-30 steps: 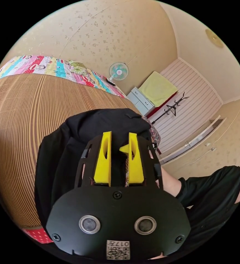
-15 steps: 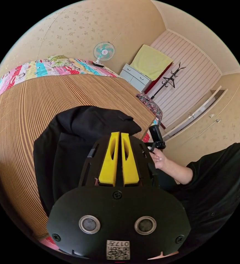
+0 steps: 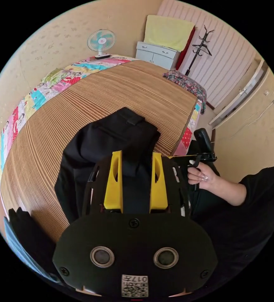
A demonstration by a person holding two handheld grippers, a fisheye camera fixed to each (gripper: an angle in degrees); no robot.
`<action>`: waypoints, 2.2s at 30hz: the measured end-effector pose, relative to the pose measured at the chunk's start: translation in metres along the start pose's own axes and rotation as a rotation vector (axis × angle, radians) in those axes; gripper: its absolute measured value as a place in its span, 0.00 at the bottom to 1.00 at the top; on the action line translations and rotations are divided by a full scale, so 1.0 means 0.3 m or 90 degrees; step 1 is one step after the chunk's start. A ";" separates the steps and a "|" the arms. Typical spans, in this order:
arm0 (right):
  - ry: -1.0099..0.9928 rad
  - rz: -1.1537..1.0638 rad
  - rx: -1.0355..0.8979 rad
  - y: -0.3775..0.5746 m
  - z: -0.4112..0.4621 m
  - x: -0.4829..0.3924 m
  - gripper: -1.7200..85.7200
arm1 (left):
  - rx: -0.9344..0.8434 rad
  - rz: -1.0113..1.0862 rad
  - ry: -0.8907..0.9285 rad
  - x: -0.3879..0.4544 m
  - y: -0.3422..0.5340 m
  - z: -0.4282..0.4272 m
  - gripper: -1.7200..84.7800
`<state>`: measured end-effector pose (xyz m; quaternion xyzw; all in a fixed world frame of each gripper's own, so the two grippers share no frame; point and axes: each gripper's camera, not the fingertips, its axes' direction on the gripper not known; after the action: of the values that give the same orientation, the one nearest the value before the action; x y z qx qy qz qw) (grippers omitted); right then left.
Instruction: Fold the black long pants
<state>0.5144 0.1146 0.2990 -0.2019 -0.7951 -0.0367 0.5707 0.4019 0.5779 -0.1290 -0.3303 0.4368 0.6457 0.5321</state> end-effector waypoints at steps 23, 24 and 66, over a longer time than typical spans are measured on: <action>-0.048 -0.178 0.042 0.012 0.135 -0.315 0.03 | 0.246 -0.227 0.190 -0.183 0.393 -0.481 0.16; -0.045 -0.193 0.035 0.018 0.142 -0.346 0.03 | 0.246 -0.224 0.171 -0.163 0.405 -0.500 0.17; -0.043 -0.406 0.343 -0.510 -0.069 -1.474 0.03 | 0.777 -0.236 0.009 -0.404 0.592 -2.250 0.04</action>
<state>0.5954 -0.1551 -0.0753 0.2099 -0.8172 0.0041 0.5368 0.2288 -0.0976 -0.2533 -0.0418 0.6651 0.1760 0.7245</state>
